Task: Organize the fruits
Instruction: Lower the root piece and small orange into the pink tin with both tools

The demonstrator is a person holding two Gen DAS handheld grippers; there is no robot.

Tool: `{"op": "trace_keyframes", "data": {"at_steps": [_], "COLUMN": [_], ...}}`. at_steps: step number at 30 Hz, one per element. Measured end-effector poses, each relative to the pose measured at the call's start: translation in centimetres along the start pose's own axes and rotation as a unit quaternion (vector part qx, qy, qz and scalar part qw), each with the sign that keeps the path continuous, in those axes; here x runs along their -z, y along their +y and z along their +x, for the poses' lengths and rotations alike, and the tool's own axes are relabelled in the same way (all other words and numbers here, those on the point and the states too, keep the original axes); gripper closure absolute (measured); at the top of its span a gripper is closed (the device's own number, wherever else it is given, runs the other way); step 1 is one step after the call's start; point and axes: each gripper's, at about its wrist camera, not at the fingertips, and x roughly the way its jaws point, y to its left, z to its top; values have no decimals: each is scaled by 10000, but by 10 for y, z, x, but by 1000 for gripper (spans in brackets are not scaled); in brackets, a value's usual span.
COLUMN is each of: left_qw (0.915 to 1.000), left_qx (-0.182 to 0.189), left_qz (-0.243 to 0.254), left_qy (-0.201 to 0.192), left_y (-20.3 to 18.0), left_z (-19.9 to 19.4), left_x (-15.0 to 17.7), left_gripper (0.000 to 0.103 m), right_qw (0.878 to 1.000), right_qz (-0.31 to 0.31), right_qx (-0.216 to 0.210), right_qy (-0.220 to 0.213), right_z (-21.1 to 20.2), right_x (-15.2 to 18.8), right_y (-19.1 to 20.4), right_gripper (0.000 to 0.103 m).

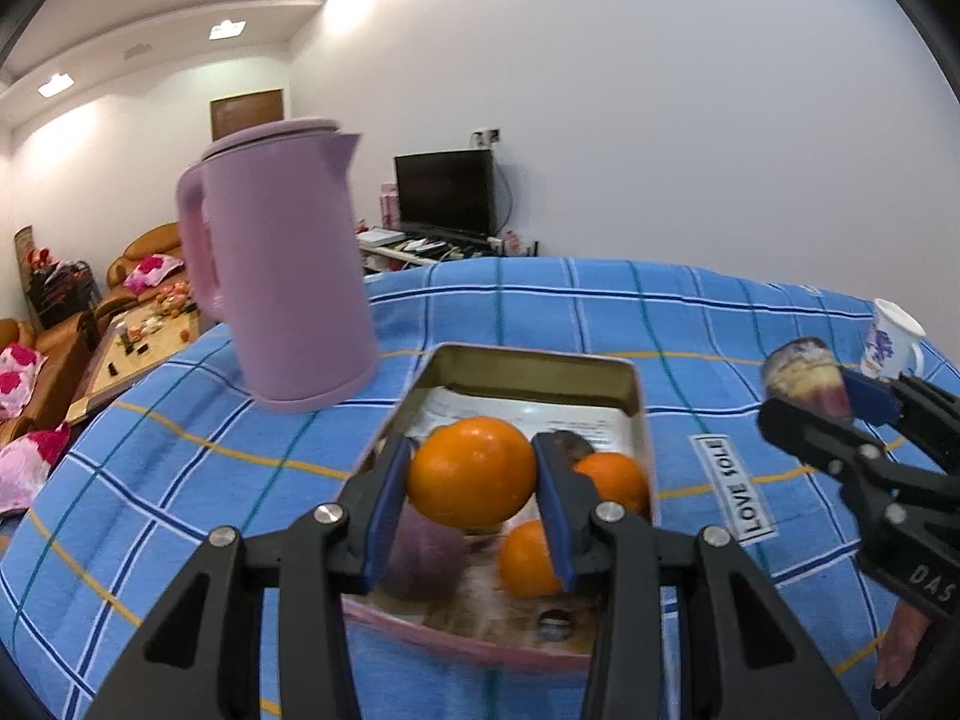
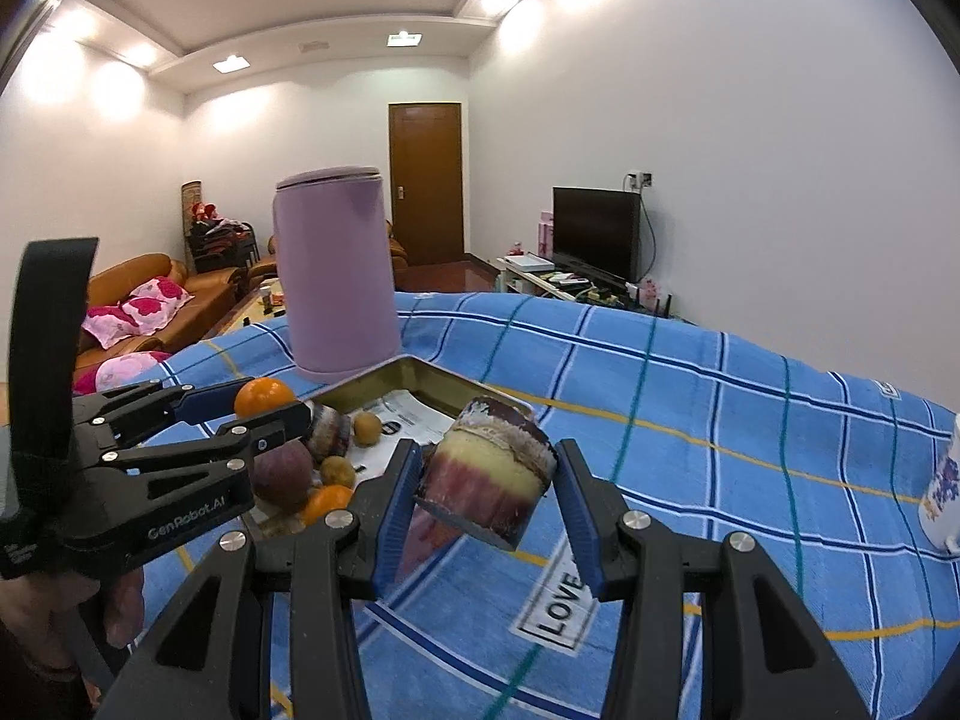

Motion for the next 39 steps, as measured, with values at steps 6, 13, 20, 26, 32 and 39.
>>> {"op": "trace_keyframes", "data": {"at_steps": [6,13,20,26,32,39], "left_qw": [9998,9997,9996,9995,9993,9993], "left_qx": [-120,-137,-127,-93,-76,-35], "left_qz": [-89,-96,-136,-141,-161,-153], "left_qy": [89,191,228,262,317,330], "left_y": [16,20,26,28,31,31], "left_z": [5,10,12,14,18,21], "left_x": [2,4,6,8,11,11], "left_gripper": [60,60,60,60,60,60], "right_qw": [9998,9992,9988,9984,9980,9977], "right_qz": [-50,-153,-159,-163,-208,-192], "right_qx": [-207,-365,-436,-497,-520,-520], "right_qy": [-19,73,139,221,296,386], "right_z": [9,26,35,43,49,57], "right_x": [-11,-16,-20,-19,-17,-16], "right_y": [14,28,34,40,46,48], "right_gripper": [56,56,55,55,55,55]}}
